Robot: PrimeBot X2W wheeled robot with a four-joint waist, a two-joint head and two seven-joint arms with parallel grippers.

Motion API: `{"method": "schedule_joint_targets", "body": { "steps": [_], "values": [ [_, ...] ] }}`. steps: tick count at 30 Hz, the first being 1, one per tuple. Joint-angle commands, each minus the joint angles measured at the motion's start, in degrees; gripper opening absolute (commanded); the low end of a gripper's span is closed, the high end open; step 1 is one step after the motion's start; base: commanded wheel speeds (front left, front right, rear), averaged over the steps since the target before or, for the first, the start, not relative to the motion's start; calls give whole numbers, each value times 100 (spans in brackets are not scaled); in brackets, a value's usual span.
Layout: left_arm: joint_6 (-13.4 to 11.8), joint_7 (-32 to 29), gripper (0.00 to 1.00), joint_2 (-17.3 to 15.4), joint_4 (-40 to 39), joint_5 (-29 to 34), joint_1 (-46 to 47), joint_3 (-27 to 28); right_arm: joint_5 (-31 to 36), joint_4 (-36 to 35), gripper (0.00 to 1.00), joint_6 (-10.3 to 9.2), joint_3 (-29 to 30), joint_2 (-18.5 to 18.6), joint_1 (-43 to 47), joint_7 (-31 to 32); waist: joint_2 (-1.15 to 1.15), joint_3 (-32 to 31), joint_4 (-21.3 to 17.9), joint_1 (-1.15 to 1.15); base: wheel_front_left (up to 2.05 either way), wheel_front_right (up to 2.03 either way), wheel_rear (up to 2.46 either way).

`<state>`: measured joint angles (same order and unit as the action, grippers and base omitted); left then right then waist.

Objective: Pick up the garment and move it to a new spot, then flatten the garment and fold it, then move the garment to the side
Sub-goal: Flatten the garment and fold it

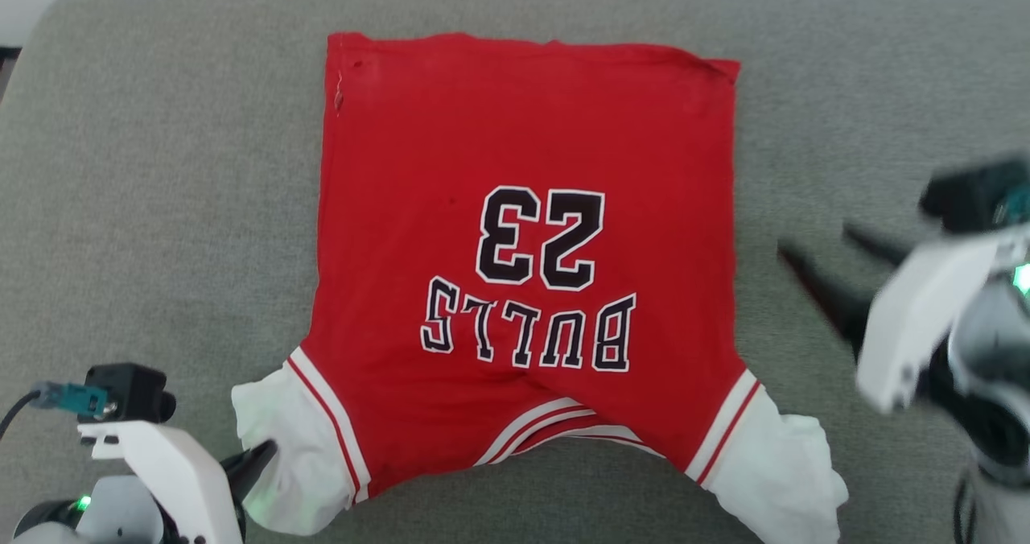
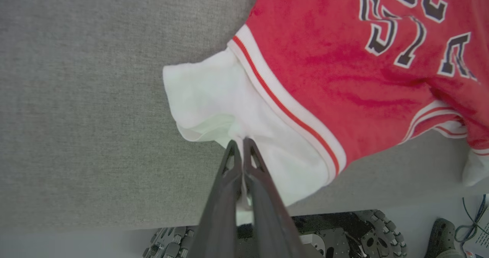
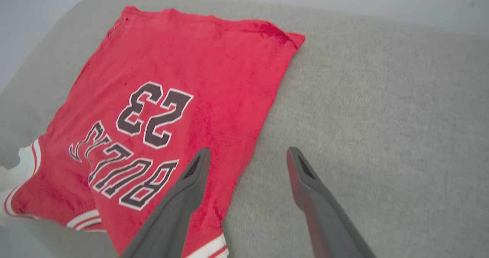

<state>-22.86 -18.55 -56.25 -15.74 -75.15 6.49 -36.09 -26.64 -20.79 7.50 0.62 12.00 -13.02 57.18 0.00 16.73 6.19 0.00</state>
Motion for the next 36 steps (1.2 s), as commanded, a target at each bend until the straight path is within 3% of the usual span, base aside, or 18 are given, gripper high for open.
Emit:
{"method": "schedule_joint_targets", "body": {
  "steps": [1, 6, 7, 16, 23, 28, 29, 30, 31, 36],
  "values": [
    [52, 18, 0, 63, -5, 74, 156, -13, 163, 385, 100, -2, 16, -116, -483, -374, 0, 140, 86, 0, 0, 0, 0],
    [149, -77, 0, 218, 25, 242, 458, -105, 495, 1629, 100, -1, -133, -12, -1695, -1016, 0, 368, 285, 0, 0, 0, 0],
    [149, -77, 0, 218, 25, 242, 458, -105, 495, 1629, 100, -1, -133, -12, -1695, -1016, 0, 368, 285, 0, 0, 0, 0],
    [389, -230, 0, 592, 211, 451, 995, -314, 905, 4243, 100, -2, -331, 309, -3599, -1331, 0, 777, 754, 0, 0, 0, 0],
    [576, -305, 0, 873, 443, 540, 1280, -447, 1233, 5992, 100, -2, -80, 237, -4484, -871, 0, 994, 1047, 0, 0, 0, 0],
    [667, -308, 0, 1004, 584, 536, 1361, -488, 1379, 6996, 100, 0, -86, 38, -4479, -149, 0, 1030, 1150, 0, 0, 0, 0],
    [681, -311, 0, 1015, 608, 531, 1370, -492, 1424, 7115, 83, 0, -101, 42, -4461, -73, 0, 1035, 1158, 0, 0, 0, 0],
    [692, -311, 0, 1029, 639, 524, 1390, -490, 1460, 7195, 12, 0, -164, 60, -4446, -30, 0, 1038, 1165, 0, 0, 0, 0],
    [713, -311, 0, 1040, 668, 514, 1407, -488, 1497, 7277, 0, 0, -229, 105, -4428, 32, 0, 1037, 1167, 0, 0, 0, 0],
    [778, -270, 0, 1029, 792, 436, 1415, -420, 1429, 7204, 0, -2, -334, 209, -4612, -331, 0, 957, 1041, 0, 0, 0, 0]
  ]
}}
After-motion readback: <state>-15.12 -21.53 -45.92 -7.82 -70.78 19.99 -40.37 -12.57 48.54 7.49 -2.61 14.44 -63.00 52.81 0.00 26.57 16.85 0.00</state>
